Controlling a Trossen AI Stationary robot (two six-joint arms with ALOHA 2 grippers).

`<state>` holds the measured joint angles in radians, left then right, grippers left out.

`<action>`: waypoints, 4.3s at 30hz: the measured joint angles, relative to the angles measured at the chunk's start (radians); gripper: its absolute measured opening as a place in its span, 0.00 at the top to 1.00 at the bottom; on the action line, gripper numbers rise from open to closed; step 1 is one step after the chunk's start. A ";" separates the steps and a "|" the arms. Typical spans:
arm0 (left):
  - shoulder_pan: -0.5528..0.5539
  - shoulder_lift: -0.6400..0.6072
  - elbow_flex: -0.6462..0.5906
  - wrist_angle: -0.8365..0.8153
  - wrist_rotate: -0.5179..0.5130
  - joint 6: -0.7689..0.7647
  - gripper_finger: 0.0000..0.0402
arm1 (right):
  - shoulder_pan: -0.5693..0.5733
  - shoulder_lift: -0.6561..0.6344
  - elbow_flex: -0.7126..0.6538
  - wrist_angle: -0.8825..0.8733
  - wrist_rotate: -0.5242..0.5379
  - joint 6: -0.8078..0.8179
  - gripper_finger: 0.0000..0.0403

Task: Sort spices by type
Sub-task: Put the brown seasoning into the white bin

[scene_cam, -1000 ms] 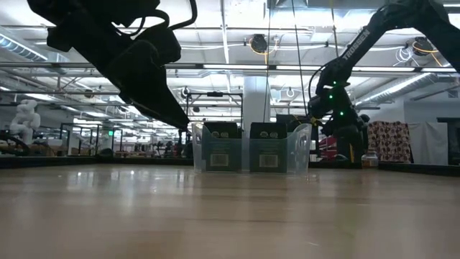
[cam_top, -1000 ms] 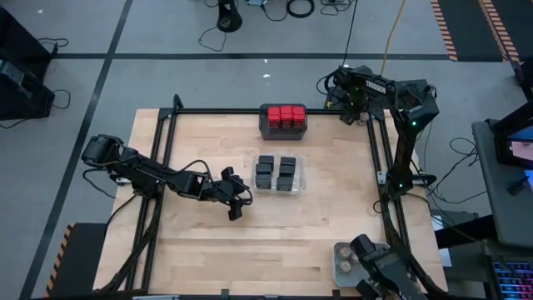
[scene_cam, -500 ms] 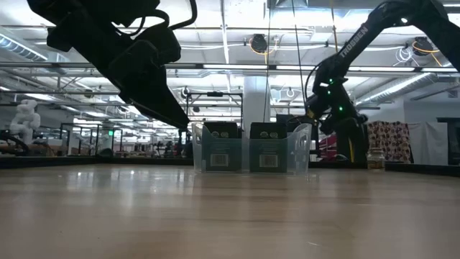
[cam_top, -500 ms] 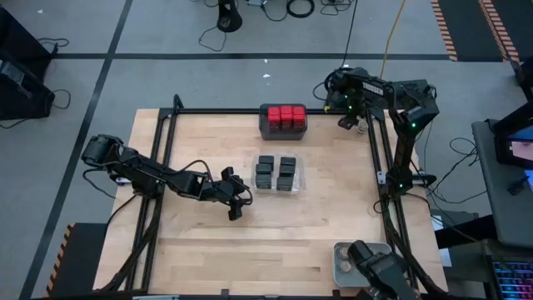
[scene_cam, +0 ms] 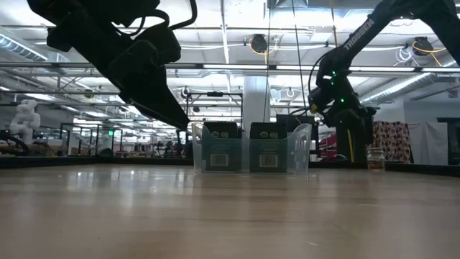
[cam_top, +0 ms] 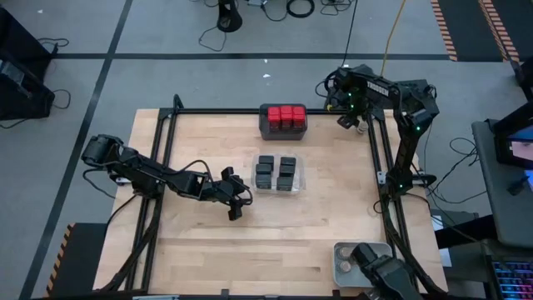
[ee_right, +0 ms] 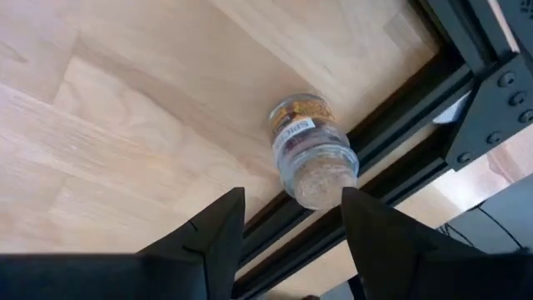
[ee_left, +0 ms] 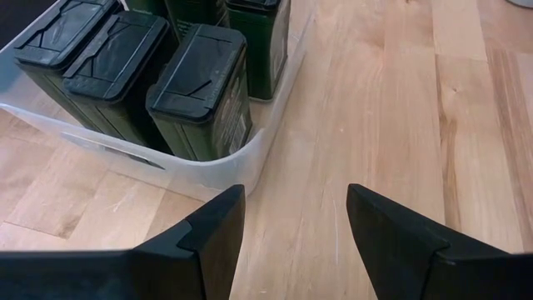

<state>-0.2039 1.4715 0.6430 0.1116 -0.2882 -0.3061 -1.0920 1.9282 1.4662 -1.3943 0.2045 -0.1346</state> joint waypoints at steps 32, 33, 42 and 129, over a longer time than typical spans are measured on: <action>0.000 0.000 0.000 0.000 0.001 0.007 0.46 | 0.014 0.006 -0.095 0.087 0.373 -0.162 0.86; 0.000 0.000 0.000 0.000 0.001 0.007 0.46 | 0.014 0.006 -0.095 0.088 0.383 -0.159 0.90; 0.000 0.000 0.000 0.000 0.001 0.011 0.46 | 0.014 0.006 -0.095 0.113 0.365 -0.182 0.99; 0.000 0.000 0.000 0.008 0.001 0.024 0.46 | 0.240 -0.447 -0.523 0.378 -0.125 -0.291 0.21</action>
<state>-0.2039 1.4713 0.6430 0.1196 -0.2877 -0.2821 -0.8516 1.4807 0.9436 -1.0163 0.0791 -0.4254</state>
